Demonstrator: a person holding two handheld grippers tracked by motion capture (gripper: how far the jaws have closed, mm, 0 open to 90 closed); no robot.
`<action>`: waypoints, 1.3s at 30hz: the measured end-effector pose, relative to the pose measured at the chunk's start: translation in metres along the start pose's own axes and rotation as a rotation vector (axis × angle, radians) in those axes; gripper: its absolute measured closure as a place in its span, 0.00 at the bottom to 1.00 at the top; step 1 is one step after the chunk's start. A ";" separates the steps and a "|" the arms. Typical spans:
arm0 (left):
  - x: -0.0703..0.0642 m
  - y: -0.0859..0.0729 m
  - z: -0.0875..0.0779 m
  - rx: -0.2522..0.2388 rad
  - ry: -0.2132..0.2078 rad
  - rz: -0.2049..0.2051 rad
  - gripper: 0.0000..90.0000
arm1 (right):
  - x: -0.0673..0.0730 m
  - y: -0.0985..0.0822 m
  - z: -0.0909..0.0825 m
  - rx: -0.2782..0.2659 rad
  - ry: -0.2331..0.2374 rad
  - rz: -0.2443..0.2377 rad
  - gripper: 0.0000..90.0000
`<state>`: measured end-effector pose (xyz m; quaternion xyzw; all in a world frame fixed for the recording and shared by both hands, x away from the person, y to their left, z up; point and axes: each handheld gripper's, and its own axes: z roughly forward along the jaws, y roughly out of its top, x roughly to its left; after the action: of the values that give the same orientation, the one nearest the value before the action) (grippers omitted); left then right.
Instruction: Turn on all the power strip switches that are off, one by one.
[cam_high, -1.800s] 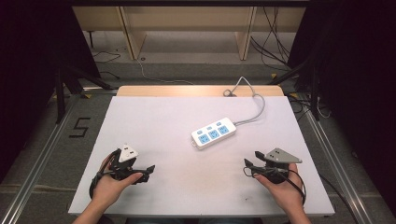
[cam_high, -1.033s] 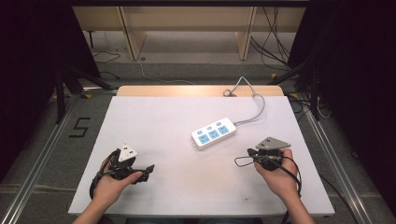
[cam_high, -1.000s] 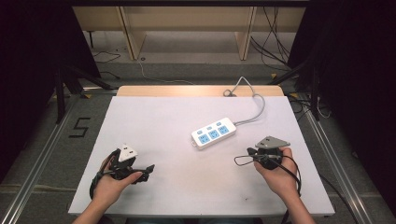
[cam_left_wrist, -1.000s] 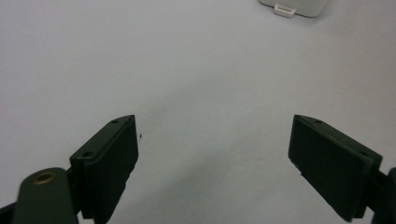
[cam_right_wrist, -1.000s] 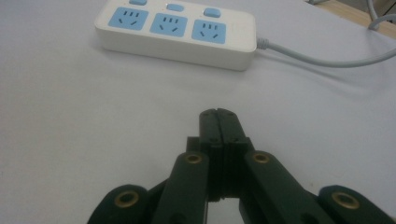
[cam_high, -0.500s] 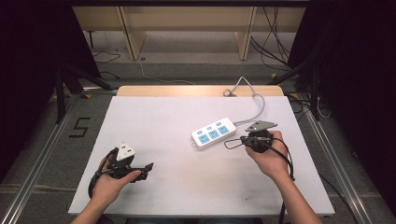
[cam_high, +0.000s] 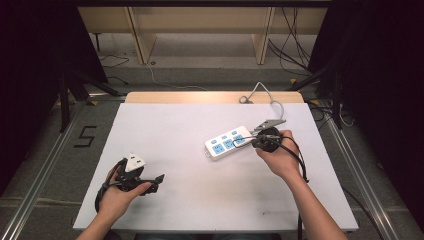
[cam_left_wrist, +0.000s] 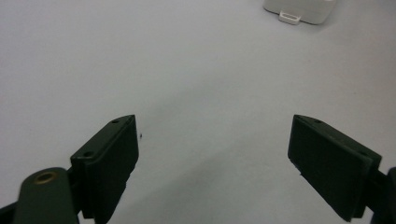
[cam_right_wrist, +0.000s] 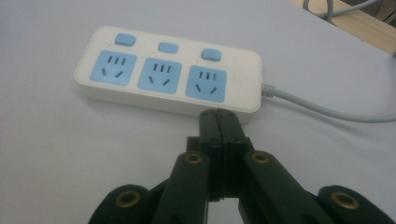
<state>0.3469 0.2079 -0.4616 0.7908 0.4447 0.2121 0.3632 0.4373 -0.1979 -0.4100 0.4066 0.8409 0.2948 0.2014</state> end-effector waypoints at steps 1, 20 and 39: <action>0.000 0.000 0.000 0.000 0.000 -0.002 0.18 | 0.000 0.002 0.002 0.002 0.002 -0.002 1.00; 0.000 -0.001 0.001 0.000 -0.001 -0.034 0.17 | 0.000 0.044 0.023 0.043 0.017 -0.015 1.00; 0.000 0.000 0.000 -0.001 -0.001 -0.027 0.18 | -0.001 0.057 0.048 0.108 0.011 -0.004 1.00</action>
<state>0.3475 0.2081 -0.4614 0.7845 0.4553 0.2070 0.3667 0.4981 -0.1548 -0.4074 0.4136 0.8575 0.2508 0.1754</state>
